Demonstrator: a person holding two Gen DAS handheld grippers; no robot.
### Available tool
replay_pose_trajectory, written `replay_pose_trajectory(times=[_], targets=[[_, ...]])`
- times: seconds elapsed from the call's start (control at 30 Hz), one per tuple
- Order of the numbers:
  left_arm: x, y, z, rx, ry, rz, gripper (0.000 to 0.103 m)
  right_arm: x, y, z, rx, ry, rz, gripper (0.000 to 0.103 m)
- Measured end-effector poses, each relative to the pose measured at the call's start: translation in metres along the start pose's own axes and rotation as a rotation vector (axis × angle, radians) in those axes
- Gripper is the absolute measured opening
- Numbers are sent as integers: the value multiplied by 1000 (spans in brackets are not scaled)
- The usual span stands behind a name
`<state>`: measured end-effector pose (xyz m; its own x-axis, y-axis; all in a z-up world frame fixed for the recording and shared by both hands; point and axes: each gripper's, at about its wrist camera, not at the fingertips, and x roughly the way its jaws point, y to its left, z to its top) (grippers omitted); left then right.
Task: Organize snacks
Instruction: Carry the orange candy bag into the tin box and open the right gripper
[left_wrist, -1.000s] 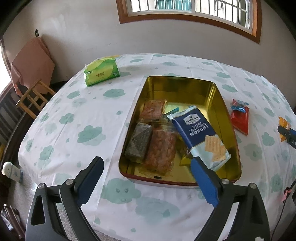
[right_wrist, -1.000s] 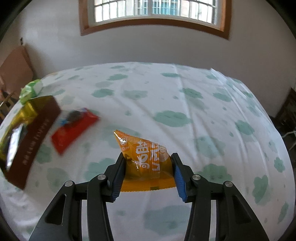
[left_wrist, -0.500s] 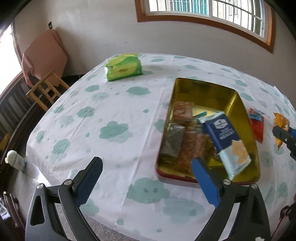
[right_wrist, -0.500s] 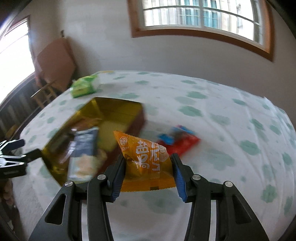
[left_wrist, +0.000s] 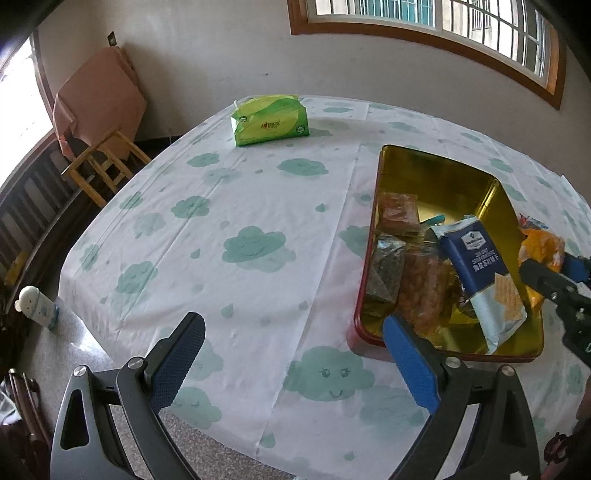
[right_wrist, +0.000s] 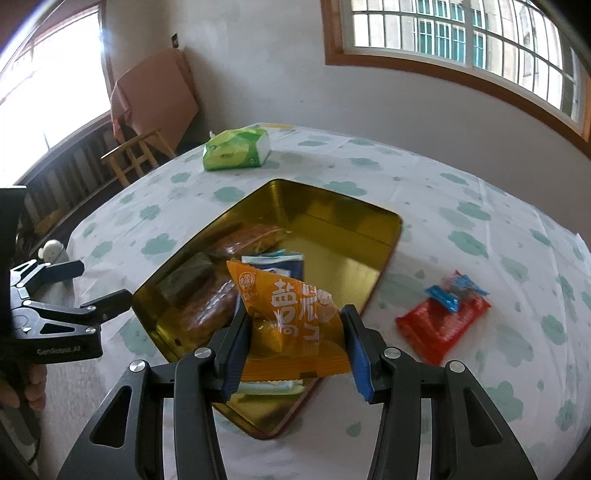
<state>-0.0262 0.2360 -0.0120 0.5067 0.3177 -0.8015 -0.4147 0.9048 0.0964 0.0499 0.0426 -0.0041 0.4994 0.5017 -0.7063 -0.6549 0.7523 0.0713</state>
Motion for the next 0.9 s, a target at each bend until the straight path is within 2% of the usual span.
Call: replay_pose_trajectory(times=[0.4,0.9], targets=[[5,14,-2,-26,12,17,96,33,14,-2,9,59,26,49],[5,19,-3,-37,25,22,96,44,31,7,-9,53,59,51]])
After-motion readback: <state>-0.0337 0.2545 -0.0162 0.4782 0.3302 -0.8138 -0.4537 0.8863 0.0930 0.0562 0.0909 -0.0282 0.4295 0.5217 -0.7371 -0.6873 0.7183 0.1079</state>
